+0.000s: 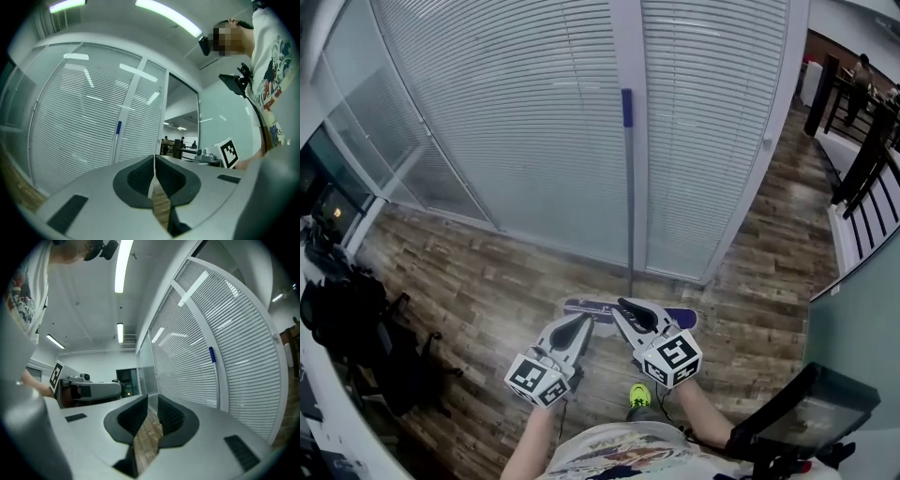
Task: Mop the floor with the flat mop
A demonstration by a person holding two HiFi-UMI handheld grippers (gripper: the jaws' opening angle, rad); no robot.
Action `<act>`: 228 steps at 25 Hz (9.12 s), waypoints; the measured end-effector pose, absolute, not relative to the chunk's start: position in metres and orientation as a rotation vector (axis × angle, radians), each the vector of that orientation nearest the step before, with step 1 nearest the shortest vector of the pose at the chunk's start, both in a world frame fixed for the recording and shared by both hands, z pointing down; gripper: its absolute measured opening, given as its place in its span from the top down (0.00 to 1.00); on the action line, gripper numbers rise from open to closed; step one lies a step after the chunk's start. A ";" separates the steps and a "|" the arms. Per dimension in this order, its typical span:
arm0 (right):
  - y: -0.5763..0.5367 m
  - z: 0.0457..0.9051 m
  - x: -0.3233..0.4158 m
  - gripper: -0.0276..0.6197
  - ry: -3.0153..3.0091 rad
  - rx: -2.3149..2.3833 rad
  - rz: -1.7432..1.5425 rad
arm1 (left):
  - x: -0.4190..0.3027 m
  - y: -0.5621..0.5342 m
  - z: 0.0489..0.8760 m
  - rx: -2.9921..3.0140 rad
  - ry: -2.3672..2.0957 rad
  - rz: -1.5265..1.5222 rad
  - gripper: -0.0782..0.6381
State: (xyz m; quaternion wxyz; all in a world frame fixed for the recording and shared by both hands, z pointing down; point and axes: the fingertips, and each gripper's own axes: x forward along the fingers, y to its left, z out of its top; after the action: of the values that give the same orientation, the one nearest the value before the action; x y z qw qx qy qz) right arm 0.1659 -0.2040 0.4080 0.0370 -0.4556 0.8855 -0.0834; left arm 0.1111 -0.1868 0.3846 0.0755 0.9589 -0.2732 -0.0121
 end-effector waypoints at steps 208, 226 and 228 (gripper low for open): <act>0.084 0.607 -0.005 0.64 3.265 -0.984 -0.363 | 0.068 0.183 0.469 3.217 -0.236 0.050 0.61; -0.267 0.622 0.054 0.64 3.268 -1.001 -0.367 | 0.132 -0.169 0.485 3.157 -0.314 0.073 0.59; -0.278 0.619 0.052 0.64 3.258 -1.001 -0.390 | 0.130 -0.181 0.481 3.162 -0.318 0.067 0.59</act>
State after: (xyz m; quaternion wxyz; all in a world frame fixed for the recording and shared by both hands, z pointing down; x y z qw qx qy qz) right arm 0.0522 -0.2780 0.6186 -0.1440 -0.2888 0.9398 -0.1126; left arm 0.1303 -0.1808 0.4811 -0.0187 0.9946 -0.1001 0.0210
